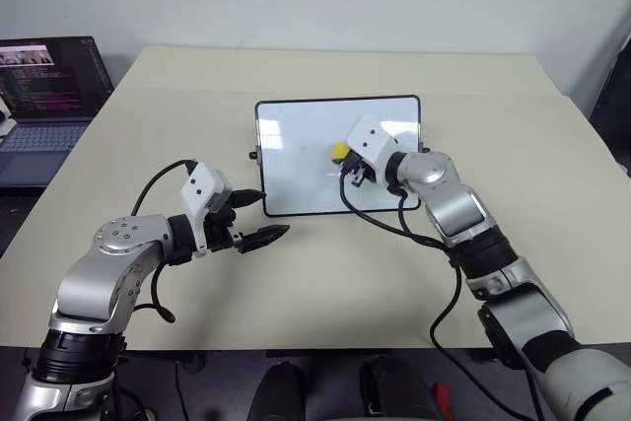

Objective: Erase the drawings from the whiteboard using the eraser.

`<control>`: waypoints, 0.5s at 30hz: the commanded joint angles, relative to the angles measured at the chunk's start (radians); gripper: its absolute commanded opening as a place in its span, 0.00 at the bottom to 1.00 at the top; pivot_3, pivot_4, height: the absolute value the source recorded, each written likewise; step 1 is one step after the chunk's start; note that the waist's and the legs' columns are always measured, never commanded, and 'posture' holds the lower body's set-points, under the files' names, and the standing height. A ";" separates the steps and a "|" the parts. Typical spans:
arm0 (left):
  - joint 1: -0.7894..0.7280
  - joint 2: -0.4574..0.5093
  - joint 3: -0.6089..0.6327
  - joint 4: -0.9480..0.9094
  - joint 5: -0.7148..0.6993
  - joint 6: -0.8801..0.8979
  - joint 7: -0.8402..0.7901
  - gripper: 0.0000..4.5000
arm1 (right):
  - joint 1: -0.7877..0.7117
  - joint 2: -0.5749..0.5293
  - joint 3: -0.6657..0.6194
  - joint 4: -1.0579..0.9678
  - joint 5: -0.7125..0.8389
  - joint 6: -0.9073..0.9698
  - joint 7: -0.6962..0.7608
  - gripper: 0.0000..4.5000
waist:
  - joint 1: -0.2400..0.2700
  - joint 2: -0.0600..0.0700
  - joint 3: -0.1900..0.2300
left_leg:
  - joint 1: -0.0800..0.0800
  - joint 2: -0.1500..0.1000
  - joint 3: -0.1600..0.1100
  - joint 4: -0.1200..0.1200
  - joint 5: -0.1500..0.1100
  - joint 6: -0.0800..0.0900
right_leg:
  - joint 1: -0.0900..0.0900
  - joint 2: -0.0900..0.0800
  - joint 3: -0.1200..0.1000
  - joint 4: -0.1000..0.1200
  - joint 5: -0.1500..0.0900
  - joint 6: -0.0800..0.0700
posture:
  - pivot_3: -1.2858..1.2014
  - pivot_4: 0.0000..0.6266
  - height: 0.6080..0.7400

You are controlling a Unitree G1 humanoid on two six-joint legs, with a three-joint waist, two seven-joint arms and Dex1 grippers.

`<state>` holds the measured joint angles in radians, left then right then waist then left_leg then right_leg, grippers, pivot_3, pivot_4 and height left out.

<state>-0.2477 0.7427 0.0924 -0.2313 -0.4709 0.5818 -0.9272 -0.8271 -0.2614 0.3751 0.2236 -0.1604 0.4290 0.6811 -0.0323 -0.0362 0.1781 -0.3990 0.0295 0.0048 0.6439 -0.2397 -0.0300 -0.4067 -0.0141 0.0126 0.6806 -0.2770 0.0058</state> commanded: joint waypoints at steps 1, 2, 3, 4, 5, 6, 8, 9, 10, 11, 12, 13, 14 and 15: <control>-0.004 0.008 0.014 -0.041 -0.018 -0.001 -0.003 1.00 | -0.020 0.012 -0.045 0.024 -0.021 -0.028 -0.089 0.24 | -0.001 0.000 0.000 | 0.000 0.000 0.000 0.000 0.000 0.000 | 0.000 0.000 0.000 0.000 0.000 0.000 | 0.52 0.24 1.00; -0.002 0.008 0.014 -0.042 -0.018 -0.001 -0.004 1.00 | -0.036 0.013 -0.064 0.045 -0.027 -0.045 -0.127 0.24 | -0.001 0.000 0.000 | 0.000 0.000 0.000 0.000 0.000 0.000 | 0.000 0.000 0.000 0.000 0.000 0.000 | 0.52 0.24 1.00; 0.000 0.009 0.014 -0.043 -0.018 -0.001 -0.005 1.00 | -0.047 0.011 -0.074 0.060 -0.029 -0.056 -0.147 0.24 | -0.001 0.000 0.000 | 0.000 0.000 0.000 0.000 0.000 0.000 | 0.000 0.000 0.000 0.001 0.000 0.000 | 0.52 0.24 1.00; 0.001 0.009 0.014 -0.043 -0.018 -0.001 -0.006 1.00 | -0.053 0.007 -0.078 0.070 -0.028 -0.063 -0.154 0.24 | 0.000 0.000 0.000 | 0.000 0.000 0.000 0.000 0.000 0.000 | 0.000 0.000 0.000 0.001 0.000 0.000 | 0.52 0.24 1.00; 0.001 0.009 0.014 -0.043 -0.018 -0.001 -0.006 1.00 | -0.053 0.003 -0.073 0.071 -0.023 -0.059 -0.139 0.24 | 0.000 0.000 0.000 | 0.000 0.000 0.000 0.000 0.000 0.000 | 0.000 0.000 0.000 0.001 0.000 0.000 | 0.52 0.24 1.00; 0.000 0.008 0.013 -0.042 -0.017 -0.001 -0.006 1.00 | -0.049 0.000 -0.066 0.069 -0.017 -0.050 -0.118 0.24 | 0.000 0.000 0.000 | 0.001 0.000 0.000 0.001 0.000 0.000 | 0.000 0.000 0.000 0.001 0.000 0.000 | 0.52 0.24 1.00; -0.002 0.008 0.012 -0.041 -0.017 -0.002 -0.008 1.00 | -0.025 -0.014 -0.038 0.037 -0.001 -0.010 -0.046 0.24 | 0.002 0.000 0.000 | 0.000 0.000 0.000 0.001 0.000 0.000 | 0.000 0.000 0.000 0.000 0.000 0.000 | 0.52 0.24 1.00; -0.004 0.008 0.011 -0.039 -0.016 -0.002 -0.008 1.00 | -0.014 -0.018 -0.029 0.023 0.005 0.004 -0.021 0.24 | 0.001 0.000 0.000 | 0.000 0.000 0.000 0.001 0.000 0.000 | 0.000 0.000 0.000 0.000 0.000 0.000 | 0.52 0.24 1.00; -0.005 0.008 0.010 -0.037 -0.016 -0.003 -0.009 1.00 | -0.006 -0.019 -0.025 0.014 0.004 0.009 -0.013 0.24 | 0.001 0.000 0.000 | 0.000 0.000 0.000 0.000 0.000 0.000 | 0.000 0.000 0.000 0.000 0.000 0.000 | 0.52 0.24 1.00; -0.006 0.008 0.009 -0.036 -0.015 -0.003 -0.010 1.00 | -0.005 -0.017 -0.029 0.014 -0.001 0.005 -0.021 0.24 | 0.001 0.000 0.000 | 0.000 0.000 0.000 0.000 0.000 0.000 | 0.000 0.000 0.000 0.000 0.000 0.000 | 0.52 0.24 1.00; -0.006 0.007 0.008 -0.036 -0.015 -0.004 -0.010 1.00 | -0.009 -0.015 -0.041 0.023 -0.011 -0.005 -0.048 0.24 | 0.001 0.000 0.000 | 0.000 0.000 0.000 0.000 0.000 0.000 | 0.000 0.000 0.000 0.000 0.000 0.000 | 0.52 0.24 1.00; -0.005 0.007 0.007 -0.036 -0.015 -0.006 -0.011 1.00 | -0.014 -0.014 -0.050 0.032 -0.017 -0.011 -0.066 0.24 | 0.001 0.000 0.000 | 0.000 0.000 0.000 0.000 0.000 0.000 | 0.000 0.000 0.000 0.000 0.000 0.000 | 0.52 0.24 1.00; -0.006 0.006 0.006 -0.035 -0.014 -0.006 -0.012 1.00 | -0.017 -0.015 -0.054 0.039 -0.018 -0.013 -0.070 0.24 | 0.001 0.000 0.000 | 0.000 0.000 0.000 0.000 0.000 0.000 | 0.000 0.000 0.000 0.000 0.000 0.000 | 0.52 0.24 1.00; -0.006 0.006 0.004 -0.035 -0.014 -0.007 -0.013 1.00 | -0.017 -0.018 -0.052 0.040 -0.016 -0.009 -0.060 0.24 | 0.001 0.000 0.000 | 0.000 0.000 0.000 0.000 0.000 0.000 | 0.000 0.000 0.000 0.001 0.000 0.000 | 0.52 0.24 1.00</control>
<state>-0.2441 0.7427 0.0847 -0.2403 -0.4711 0.5831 -0.9319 -0.8364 -0.2660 0.3449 0.2467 -0.1608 0.4099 0.6385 -0.0317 -0.0362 0.1781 -0.3985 0.0296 0.0044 0.6442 -0.2396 -0.0300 -0.4065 -0.0140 0.0123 0.6812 -0.2769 0.0058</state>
